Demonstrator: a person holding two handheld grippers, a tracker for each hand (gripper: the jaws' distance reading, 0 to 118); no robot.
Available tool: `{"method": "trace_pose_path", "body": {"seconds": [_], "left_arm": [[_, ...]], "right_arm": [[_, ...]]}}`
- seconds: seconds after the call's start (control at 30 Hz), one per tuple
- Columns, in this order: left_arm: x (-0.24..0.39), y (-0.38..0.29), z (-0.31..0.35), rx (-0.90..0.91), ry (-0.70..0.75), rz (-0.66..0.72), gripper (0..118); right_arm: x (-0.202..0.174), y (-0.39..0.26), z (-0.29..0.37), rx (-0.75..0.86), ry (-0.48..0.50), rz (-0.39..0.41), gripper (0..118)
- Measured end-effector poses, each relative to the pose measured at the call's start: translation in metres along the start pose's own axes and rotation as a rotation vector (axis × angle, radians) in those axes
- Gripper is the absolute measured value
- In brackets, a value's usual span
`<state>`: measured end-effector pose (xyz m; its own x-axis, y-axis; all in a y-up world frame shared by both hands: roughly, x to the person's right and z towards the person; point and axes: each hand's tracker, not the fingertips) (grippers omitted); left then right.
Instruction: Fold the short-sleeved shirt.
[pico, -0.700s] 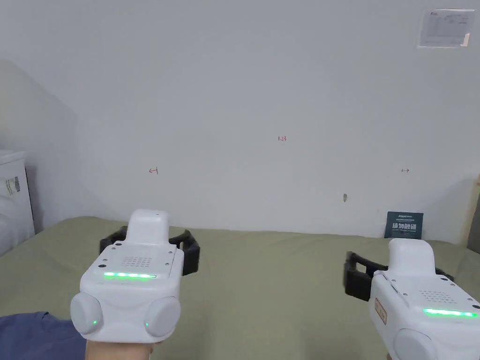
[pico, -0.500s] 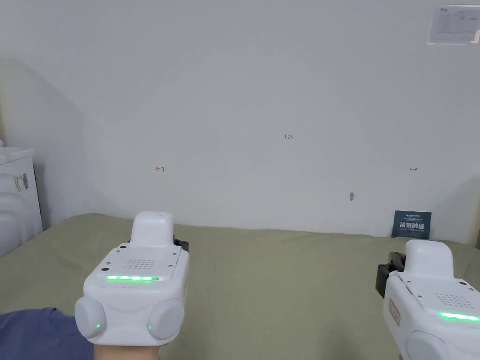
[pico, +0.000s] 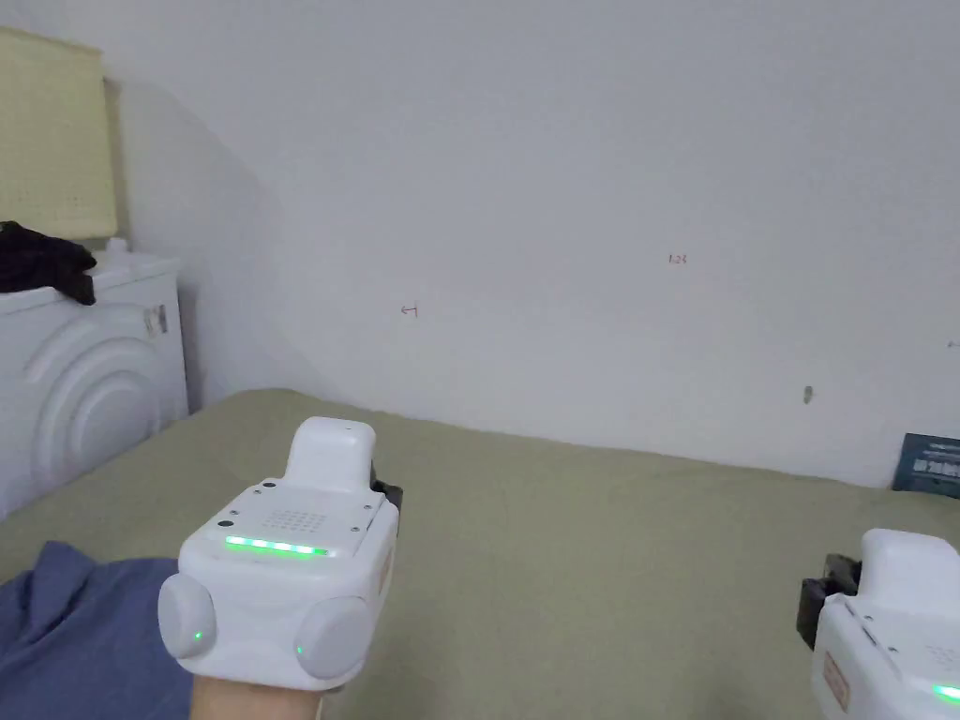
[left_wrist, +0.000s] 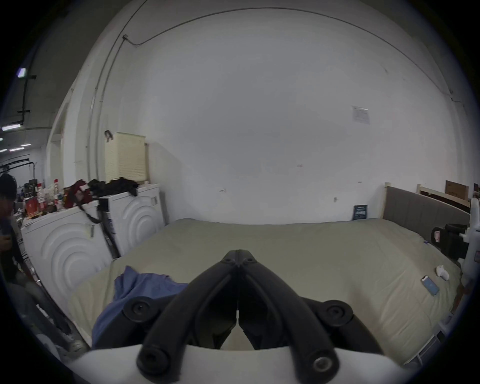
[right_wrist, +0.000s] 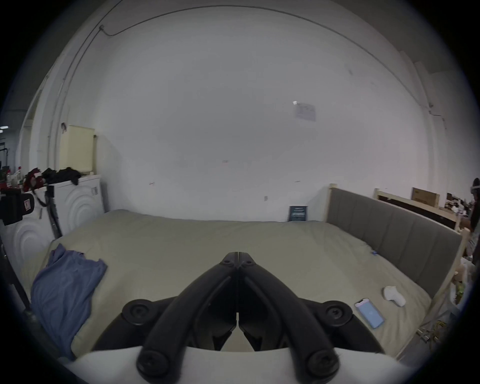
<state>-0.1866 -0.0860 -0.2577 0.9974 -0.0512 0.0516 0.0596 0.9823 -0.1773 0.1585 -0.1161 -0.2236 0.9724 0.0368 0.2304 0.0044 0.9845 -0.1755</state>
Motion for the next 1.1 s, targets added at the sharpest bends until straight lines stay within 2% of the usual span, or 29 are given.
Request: {"method": "trace_pose_path", "body": {"seconds": [0.13,0.27,0.37,0.5,0.77,0.93,1.1], "left_arm": [[-0.062,-0.009,0.011,-0.035,0.141,0.026,0],[-0.125,-0.024,0.042,-0.065,0.319,0.015,0],[-0.163,-0.034,0.063,-0.095,0.401,0.043,0],[-0.196,-0.045,0.076,-0.121,0.458,0.074,0],[-0.213,-0.061,0.044,-0.18,0.437,0.079,0],[-0.211,-0.079,-0.01,-0.277,0.361,0.061,0],[-0.214,-0.118,-0.088,-0.452,0.227,0.133,0]], "right_arm": [[-0.064,-0.009,-0.016,-0.013,0.159,0.03,1],[-0.125,-0.012,-0.024,-0.031,0.301,0.001,1],[-0.16,-0.014,-0.027,-0.05,0.384,-0.021,1],[-0.192,-0.019,-0.028,-0.055,0.438,0.008,1],[-0.212,-0.031,-0.04,-0.079,0.48,0.036,1],[-0.203,-0.046,-0.052,-0.124,0.459,0.032,1],[-0.192,-0.069,-0.059,-0.186,0.42,0.046,1]]}}
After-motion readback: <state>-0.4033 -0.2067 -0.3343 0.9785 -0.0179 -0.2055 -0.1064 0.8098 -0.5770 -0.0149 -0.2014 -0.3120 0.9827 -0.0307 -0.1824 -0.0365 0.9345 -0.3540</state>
